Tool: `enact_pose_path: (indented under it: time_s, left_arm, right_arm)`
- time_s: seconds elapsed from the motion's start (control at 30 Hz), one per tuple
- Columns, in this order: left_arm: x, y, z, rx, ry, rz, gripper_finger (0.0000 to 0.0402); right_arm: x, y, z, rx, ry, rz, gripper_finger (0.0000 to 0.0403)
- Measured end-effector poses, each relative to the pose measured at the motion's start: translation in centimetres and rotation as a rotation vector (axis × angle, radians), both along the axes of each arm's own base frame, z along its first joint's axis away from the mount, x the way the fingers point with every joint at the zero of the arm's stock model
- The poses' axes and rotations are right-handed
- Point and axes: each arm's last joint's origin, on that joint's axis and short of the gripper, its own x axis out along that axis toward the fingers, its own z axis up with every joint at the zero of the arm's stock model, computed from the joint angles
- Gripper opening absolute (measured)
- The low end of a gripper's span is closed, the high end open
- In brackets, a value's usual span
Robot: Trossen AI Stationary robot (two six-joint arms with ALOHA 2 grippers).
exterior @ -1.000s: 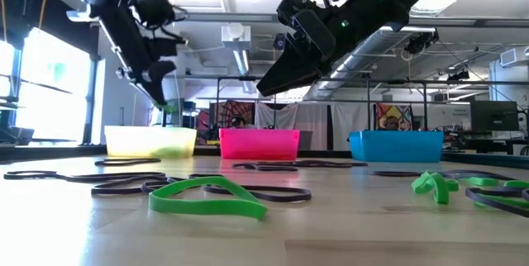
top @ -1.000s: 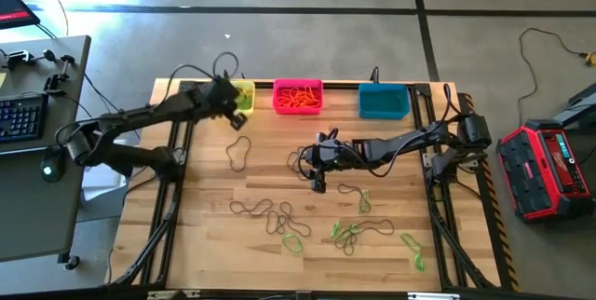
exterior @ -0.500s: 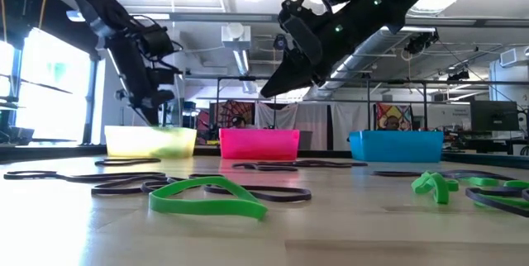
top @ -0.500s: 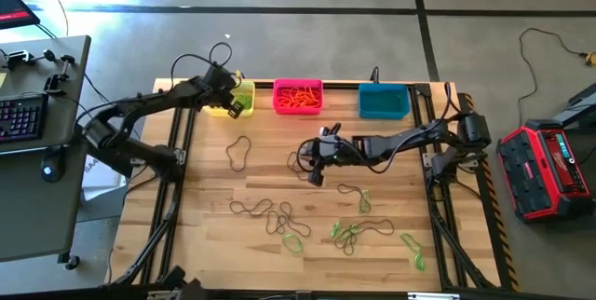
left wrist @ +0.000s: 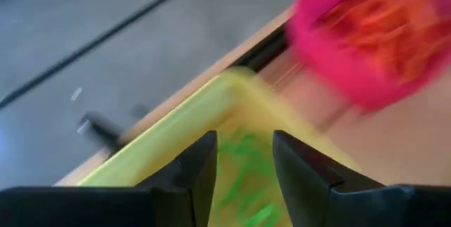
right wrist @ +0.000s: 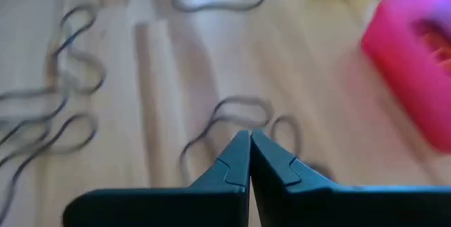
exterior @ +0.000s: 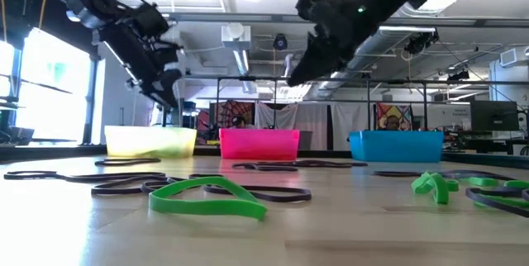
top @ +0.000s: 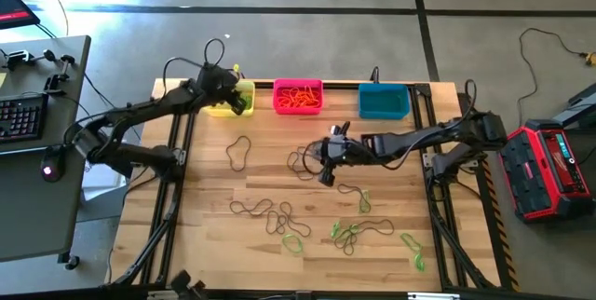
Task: Sort rubber bands into baskets
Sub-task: Put the green rubber band into the yellow bin
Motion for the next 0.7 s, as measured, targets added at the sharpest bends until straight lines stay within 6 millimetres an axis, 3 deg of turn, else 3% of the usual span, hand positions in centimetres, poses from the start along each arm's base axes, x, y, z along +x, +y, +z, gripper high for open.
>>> enact_pose_path:
  time_s: [0.2, 0.4, 0.7]
  left_arm:
    - [0.7, -3.5, 0.6, 0.111, -0.197, -0.126, 0.0133]
    - [1.2, -6.7, 2.4, 0.173, -0.307, -0.242, 0.0133]
    - [2.2, -10.5, 4.1, 0.226, -0.390, -0.448, 0.0133]
  right_arm:
    - [-1.1, 1.4, -1.8, 0.055, 0.058, -0.007, 0.0000]
    - [-3.6, 3.6, -4.3, 0.164, 0.167, -0.063, 0.0000]
    - [-9.1, 6.8, -2.8, 0.306, 0.367, -0.226, 0.0002]
